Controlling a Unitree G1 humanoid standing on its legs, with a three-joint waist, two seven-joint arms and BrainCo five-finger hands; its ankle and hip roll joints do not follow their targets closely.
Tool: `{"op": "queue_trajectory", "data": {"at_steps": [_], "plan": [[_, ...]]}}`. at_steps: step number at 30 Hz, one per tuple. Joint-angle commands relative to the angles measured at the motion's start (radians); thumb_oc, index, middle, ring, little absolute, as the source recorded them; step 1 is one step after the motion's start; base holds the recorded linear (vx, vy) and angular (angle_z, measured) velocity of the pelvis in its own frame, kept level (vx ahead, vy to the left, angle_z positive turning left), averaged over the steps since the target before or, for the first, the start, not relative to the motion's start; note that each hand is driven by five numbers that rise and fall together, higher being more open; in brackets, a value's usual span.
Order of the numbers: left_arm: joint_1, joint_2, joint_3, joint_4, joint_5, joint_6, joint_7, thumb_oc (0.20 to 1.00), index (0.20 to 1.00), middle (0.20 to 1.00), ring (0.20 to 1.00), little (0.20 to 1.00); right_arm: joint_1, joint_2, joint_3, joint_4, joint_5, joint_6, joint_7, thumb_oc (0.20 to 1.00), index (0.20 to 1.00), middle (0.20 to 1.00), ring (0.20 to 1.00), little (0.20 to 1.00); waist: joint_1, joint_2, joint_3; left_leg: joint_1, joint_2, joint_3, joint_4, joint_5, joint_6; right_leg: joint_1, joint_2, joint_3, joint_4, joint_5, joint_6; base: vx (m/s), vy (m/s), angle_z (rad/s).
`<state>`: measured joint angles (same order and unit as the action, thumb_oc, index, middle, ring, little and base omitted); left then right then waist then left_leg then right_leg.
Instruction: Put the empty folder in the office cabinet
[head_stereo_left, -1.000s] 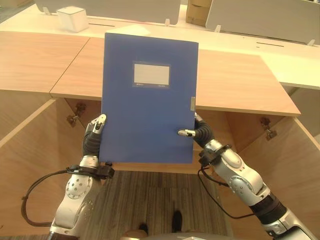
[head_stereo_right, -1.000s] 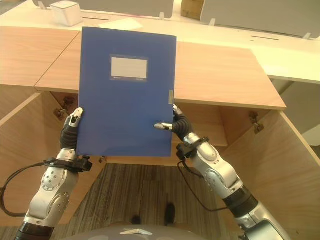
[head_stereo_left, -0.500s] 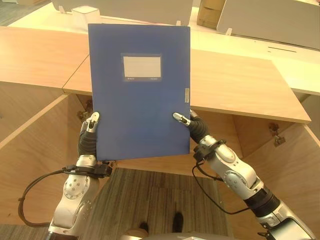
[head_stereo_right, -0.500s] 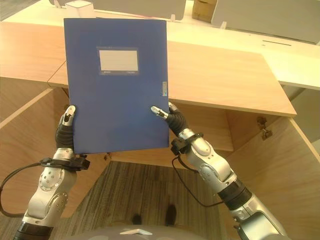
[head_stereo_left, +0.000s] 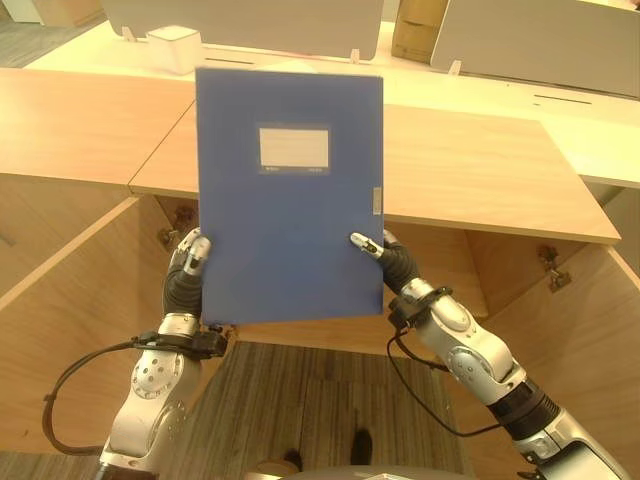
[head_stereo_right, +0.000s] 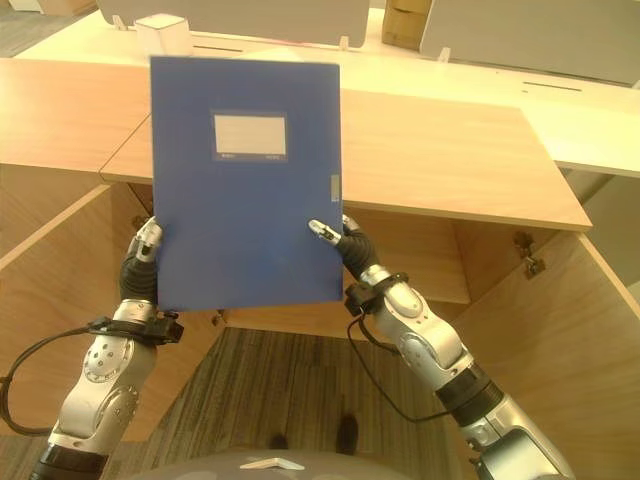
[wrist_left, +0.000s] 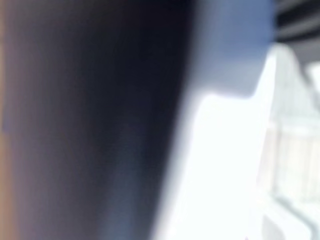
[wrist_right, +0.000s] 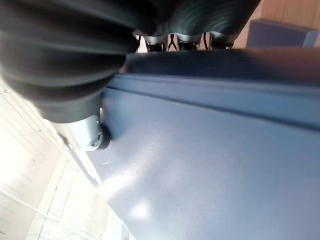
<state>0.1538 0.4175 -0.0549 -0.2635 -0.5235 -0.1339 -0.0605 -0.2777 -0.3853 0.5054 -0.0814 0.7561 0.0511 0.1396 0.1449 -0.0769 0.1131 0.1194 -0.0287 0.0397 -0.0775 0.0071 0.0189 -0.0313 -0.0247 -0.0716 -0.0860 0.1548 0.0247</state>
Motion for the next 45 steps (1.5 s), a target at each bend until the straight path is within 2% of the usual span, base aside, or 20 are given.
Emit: {"op": "queue_trajectory", "data": {"at_steps": [1, 3, 6, 7, 11, 12, 13, 15, 16, 17, 18, 25, 27, 30, 32, 33, 34, 39, 41, 45], "plan": [[-0.063, 0.054, 0.002, -0.004, 0.07, -0.041, 0.004, 1.0, 1.0, 1.0, 1.0, 1.0, -0.028, 0.025, 0.016, -0.042, -0.034, -0.009, 0.073, 0.2, 0.2, 0.2, 0.2, 0.2, -0.007, -0.018, -0.018, -0.037, -0.009, -0.063, -0.01, -0.066, -0.024, 0.126, -0.086, 0.031, -0.001, -0.137, 0.106, 0.0, 0.0, 0.0], [-0.06, 0.073, 0.068, -0.03, 0.087, -0.04, 0.018, 1.0, 1.0, 1.0, 1.0, 1.0, 0.043, -0.013, 0.012, -0.064, -0.035, 0.013, 0.102, 0.2, 0.2, 0.2, 0.2, 0.2, -0.015, -0.015, -0.017, -0.044, -0.009, -0.057, -0.01, -0.059, -0.025, 0.116, -0.085, 0.035, -0.001, -0.129, 0.107, -0.02, 0.0, 0.0], [-0.013, 0.04, 0.076, -0.05, 0.103, -0.071, 0.025, 1.0, 1.0, 1.0, 1.0, 1.0, 0.116, -0.058, 0.021, -0.069, -0.037, 0.024, 0.147, 0.2, 0.2, 0.2, 0.2, 0.2, -0.021, -0.019, -0.011, -0.034, -0.005, -0.055, -0.01, -0.068, -0.027, 0.126, -0.083, 0.032, -0.001, -0.138, 0.108, -0.01, -0.012, -0.01], [-0.023, 0.043, 0.054, 0.006, 0.142, -0.073, 0.028, 1.0, 1.0, 1.0, 1.0, 1.0, 0.1, -0.108, 0.044, -0.046, -0.054, 0.04, 0.176, 0.2, 0.2, 0.2, 0.2, 0.2, -0.02, -0.023, -0.007, -0.035, -0.005, -0.054, -0.01, -0.067, -0.028, 0.123, -0.082, 0.031, -0.001, -0.139, 0.108, 0.0, 0.0, 0.0], [-0.025, 0.057, 0.063, 0.04, 0.166, -0.076, 0.025, 1.0, 1.0, 1.0, 1.0, 1.0, 0.093, -0.192, 0.086, -0.007, -0.066, 0.074, 0.223, 0.2, 0.2, 0.2, 0.2, 0.2, -0.019, -0.027, 0.001, -0.038, -0.001, -0.05, -0.01, -0.066, -0.032, 0.118, -0.082, 0.03, -0.001, -0.138, 0.111, 0.0, 0.0, 0.0], [-0.023, 0.066, 0.072, 0.045, 0.161, -0.081, 0.019, 1.0, 1.0, 1.0, 1.0, 1.0, 0.097, -0.263, 0.11, -0.003, -0.063, 0.088, 0.266, 0.2, 0.2, 0.2, 0.2, 0.2, -0.02, -0.03, 0.009, -0.04, 0.002, -0.047, -0.01, -0.063, -0.035, 0.114, -0.08, 0.032, -0.001, -0.136, 0.112, 0.0, 0.0, 0.0], [-0.023, 0.065, 0.071, 0.045, 0.161, -0.082, 0.019, 1.0, 1.0, 1.0, 1.0, 1.0, 0.097, -0.264, 0.11, -0.004, -0.063, 0.088, 0.266, 0.2, 0.2, 0.2, 0.2, 0.2, -0.02, -0.029, 0.009, -0.04, 0.002, -0.047, -0.01, -0.063, -0.035, 0.114, -0.08, 0.032, -0.001, -0.136, 0.112, 0.0, 0.0, 0.0], [-0.028, 0.074, 0.073, 0.059, 0.168, -0.087, 0.017, 1.0, 1.0, 1.0, 1.0, 1.0, 0.093, -0.327, 0.128, 0.007, -0.071, 0.089, 0.298, 0.2, 0.2, 0.2, 0.2, 0.2, -0.023, -0.033, 0.016, -0.044, 0.006, -0.042, -0.01, -0.061, -0.038, 0.109, -0.078, 0.034, -0.001, -0.136, 0.113, -0.01, -0.014, -0.03], [-0.038, 0.08, 0.067, 0.076, 0.174, -0.092, 0.015, 1.0, 1.0, 1.0, 1.0, 1.0, 0.07, -0.388, 0.164, 0.011, -0.093, 0.103, 0.345, 0.2, 0.2, 0.2, 0.2, 0.2, -0.023, -0.037, 0.022, -0.049, 0.008, -0.041, -0.01, -0.058, -0.041, 0.103, -0.076, 0.035, -0.001, -0.135, 0.113, -0.02, -0.023, -0.04], [-0.039, 0.079, 0.068, 0.077, 0.174, -0.092, 0.015, 1.0, 1.0, 1.0, 1.0, 1.0, 0.069, -0.388, 0.164, 0.012, -0.093, 0.103, 0.345, 0.2, 0.2, 0.2, 0.2, 0.2, -0.023, -0.036, 0.023, -0.049, 0.008, -0.042, -0.01, -0.058, -0.041, 0.103, -0.076, 0.035, -0.001, -0.135, 0.113, -0.02, -0.038, -0.03], [-0.041, 0.085, 0.06, 0.086, 0.174, -0.094, 0.008, 1.0, 1.0, 1.0, 1.0, 1.0, 0.035, -0.45, 0.211, -0.007, -0.112, 0.11, 0.394, 0.2, 0.2, 0.2, 0.2, 0.2, -0.021, -0.039, 0.027, -0.053, 0.01, -0.044, -0.01, -0.055, -0.044, 0.1, -0.074, 0.034, -0.001, -0.137, 0.113, -0.01, -0.034, 0.02], [-0.067, 0.104, 0.031, 0.101, 0.184, -0.103, 0.0, 1.0, 1.0, 1.0, 1.0, 1.0, -0.074, -0.556, 0.335, -0.007, -0.134, 0.117, 0.466, 0.2, 0.2, 0.2, 0.2, 0.2, -0.014, -0.046, 0.042, -0.065, 0.018, -0.045, -0.01, -0.046, -0.053, 0.091, -0.068, 0.028, -0.001, -0.139, 0.111, 0.0, -0.011, 0.0], [-0.071, 0.105, 0.027, 0.104, 0.186, -0.103, 0.0, 1.0, 1.0, 1.0, 1.0, 1.0, -0.079, -0.559, 0.337, -0.006, -0.135, 0.112, 0.465, 0.2, 0.2, 0.2, 0.2, 0.2, -0.015, -0.046, 0.045, -0.066, 0.019, -0.046, -0.01, -0.044, -0.053, 0.091, -0.067, 0.027, -0.001, -0.14, 0.111, 0.0, -0.025, 0.04], [-0.072, 0.109, 0.025, 0.108, 0.196, -0.105, 0.009, 1.0, 1.0, 1.0, 1.0, 1.0, -0.045, -0.518, 0.273, 0.041, -0.143, 0.08, 0.4, 0.2, 0.2, 0.2, 0.2, 0.2, -0.018, -0.043, 0.055, -0.079, 0.022, -0.052, -0.01, -0.039, -0.057, 0.084, -0.064, 0.021, -0.001, -0.142, 0.111, -0.01, -0.041, 0.04], [-0.073, 0.107, 0.028, 0.122, 0.199, -0.101, 0.021, 1.0, 1.0, 1.0, 1.0, 1.0, -0.012, -0.457, 0.192, 0.104, -0.137, 0.053, 0.324, 0.2, 0.2, 0.2, 0.2, 0.2, -0.021, -0.037, 0.07, -0.096, 0.022, -0.055, -0.01, -0.032, -0.057, 0.067, -0.064, 0.02, -0.001, -0.138, 0.11, -0.08, -0.043, 0.05], [-0.079, 0.1, 0.027, 0.152, 0.197, -0.101, 0.039, 1.0, 1.0, 1.0, 1.0, 1.0, 0.014, -0.377, 0.099, 0.182, -0.108, 0.023, 0.239, 0.2, 0.2, 0.2, 0.2, 0.2, -0.026, -0.028, 0.089, -0.123, 0.021, -0.058, -0.01, -0.022, -0.057, 0.042, -0.064, 0.021, -0.001, -0.13, 0.109, -0.09, -0.037, 0.03], [-0.081, 0.102, 0.026, 0.153, 0.196, -0.102, 0.039, 1.0, 1.0, 1.0, 1.0, 1.0, 0.015, -0.376, 0.097, 0.183, -0.109, 0.022, 0.239, 0.2, 0.2, 0.2, 0.2, 0.2, -0.024, -0.029, 0.088, -0.125, 0.021, -0.058, -0.01, -0.022, -0.057, 0.04, -0.064, 0.021, -0.001, -0.129, 0.109, -0.11, -0.04, 0.02], [-0.101, 0.068, 0.023, 0.284, 0.202, -0.087, 0.099, 1.0, 1.0, 1.0, 1.0, 1.0, 0.021, -0.187, -0.114, 0.313, -0.064, -0.041, 0.044, 0.2, 0.2, 0.2, 0.2, 0.2, -0.037, 0.002, 0.149, -0.239, 0.017, -0.063, -0.01, 0.018, -0.056, -0.076, -0.061, 0.023, -0.001, -0.09, 0.104, -0.15, -0.032, 0.01], [-0.104, 0.05, 0.02, 0.341, 0.214, -0.082, 0.129, 1.0, 1.0, 1.0, 1.0, 1.0, -0.006, -0.132, -0.171, 0.334, -0.045, -0.066, -0.02, 0.2, 0.2, 0.2, 0.2, 0.2, -0.041, 0.019, 0.18, -0.308, 0.014, -0.06, -0.01, 0.04, -0.056, -0.147, -0.059, 0.027, 0.001, -0.068, 0.1, -0.12, -0.022, 0.01], [-0.115, 0.028, 0.016, 0.378, 0.224, -0.079, 0.163, 1.0, 1.0, 1.0, 1.0, 1.0, -0.029, -0.1, -0.199, 0.344, -0.039, -0.088, -0.069, 0.2, 0.2, 0.2, 0.2, 0.2, -0.038, 0.033, 0.211, -0.373, 0.013, -0.056, -0.01, 0.061, -0.062, -0.211, -0.056, 0.027, 0.003, -0.055, 0.097, -0.09, -0.015, 0.02]]}}
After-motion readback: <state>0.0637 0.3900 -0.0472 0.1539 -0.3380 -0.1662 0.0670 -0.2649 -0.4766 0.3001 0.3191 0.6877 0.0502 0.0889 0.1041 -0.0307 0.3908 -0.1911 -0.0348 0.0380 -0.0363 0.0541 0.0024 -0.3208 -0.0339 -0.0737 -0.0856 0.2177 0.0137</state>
